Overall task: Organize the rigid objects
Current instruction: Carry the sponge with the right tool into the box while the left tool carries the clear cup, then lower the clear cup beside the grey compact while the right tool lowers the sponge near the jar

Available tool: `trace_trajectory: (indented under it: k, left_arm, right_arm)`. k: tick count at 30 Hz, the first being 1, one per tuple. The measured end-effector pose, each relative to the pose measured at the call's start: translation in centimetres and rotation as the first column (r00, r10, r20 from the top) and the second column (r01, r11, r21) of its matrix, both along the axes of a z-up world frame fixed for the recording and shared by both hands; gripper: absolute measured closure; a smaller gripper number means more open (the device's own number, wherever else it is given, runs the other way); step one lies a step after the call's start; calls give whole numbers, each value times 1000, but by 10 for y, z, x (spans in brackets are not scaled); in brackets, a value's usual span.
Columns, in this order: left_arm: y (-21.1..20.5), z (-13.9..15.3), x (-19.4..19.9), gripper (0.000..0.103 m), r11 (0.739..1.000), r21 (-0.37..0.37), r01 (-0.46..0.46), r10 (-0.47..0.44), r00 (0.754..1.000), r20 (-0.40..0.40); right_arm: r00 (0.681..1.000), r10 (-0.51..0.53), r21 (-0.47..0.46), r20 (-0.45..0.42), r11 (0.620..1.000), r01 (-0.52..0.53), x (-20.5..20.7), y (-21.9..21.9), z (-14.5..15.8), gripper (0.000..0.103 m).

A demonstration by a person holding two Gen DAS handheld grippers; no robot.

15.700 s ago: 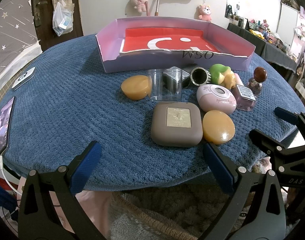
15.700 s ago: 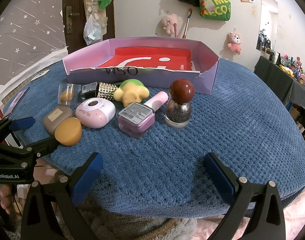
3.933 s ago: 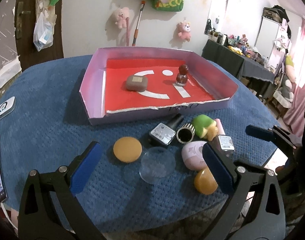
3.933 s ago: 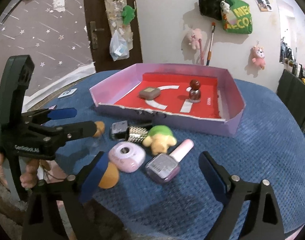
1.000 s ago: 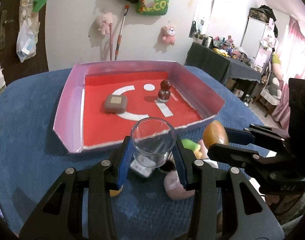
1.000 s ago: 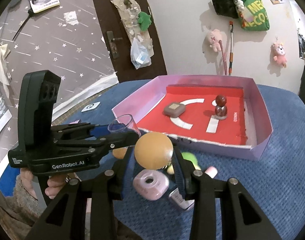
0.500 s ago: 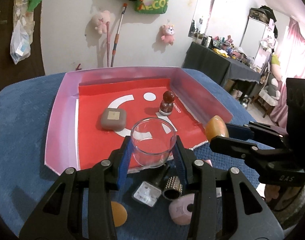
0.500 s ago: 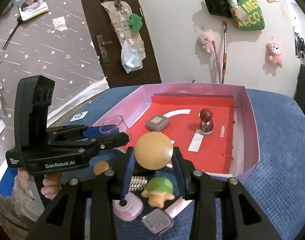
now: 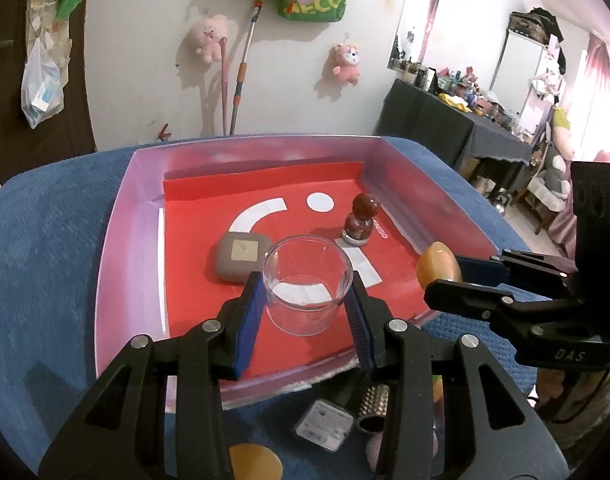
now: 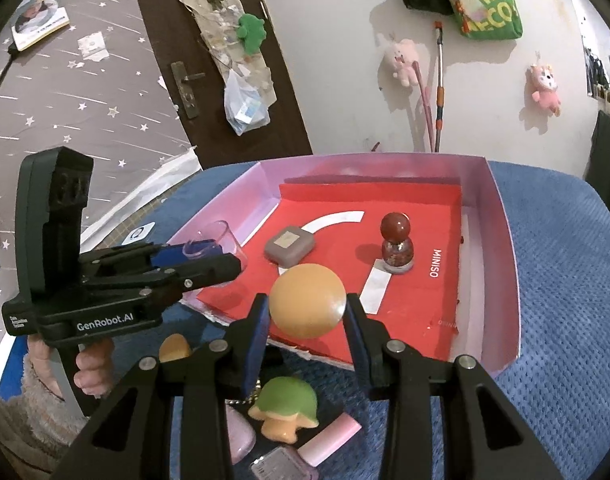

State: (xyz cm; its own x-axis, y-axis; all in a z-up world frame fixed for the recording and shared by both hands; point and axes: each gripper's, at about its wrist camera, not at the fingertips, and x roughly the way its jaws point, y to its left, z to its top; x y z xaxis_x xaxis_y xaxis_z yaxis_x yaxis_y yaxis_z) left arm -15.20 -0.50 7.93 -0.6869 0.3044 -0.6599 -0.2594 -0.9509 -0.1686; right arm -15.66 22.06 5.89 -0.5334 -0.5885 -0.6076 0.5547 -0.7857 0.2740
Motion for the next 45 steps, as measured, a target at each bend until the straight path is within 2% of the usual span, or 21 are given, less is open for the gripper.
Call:
trace_trajectory:
  k: [6, 11, 18, 25, 33, 39, 45]
  left_arm:
    - [-3, -4, -18, 65, 1000, 0, -2, 2, 999, 34]
    - [-5, -13, -32, 65, 1000, -23, -15, 17, 997, 71]
    - [-8, -27, -50, 65, 999, -18, -29, 31, 992, 122]
    - [-11, -40, -66, 65, 998, -31, -53, 58, 986, 160]
    - [-11, -42, -60, 65, 997, -56, -45, 54, 984, 168]
    - [-16, -46, -56, 65, 999, -18, -34, 37, 979, 202]
    - [-15, -48, -58, 66, 999, -34, -38, 44, 978, 203]
  right_arm:
    - [999, -1, 4, 40, 1000, 1, -17, 0, -6, 63]
    - [998, -9, 30, 64, 1000, 7, -30, -3, -12, 63]
    - [992, -41, 73, 117, 997, 32, -52, -7, -29, 63]
    - [990, -68, 110, 124, 992, 54, -65, -12, -34, 63]
    - [988, -91, 168, 121, 983, 70, -80, -20, -40, 63]
    - [988, -95, 171, 125, 983, 73, -86, -23, -45, 63]
    - [987, -93, 166, 134, 984, 70, -87, -23, -46, 63]
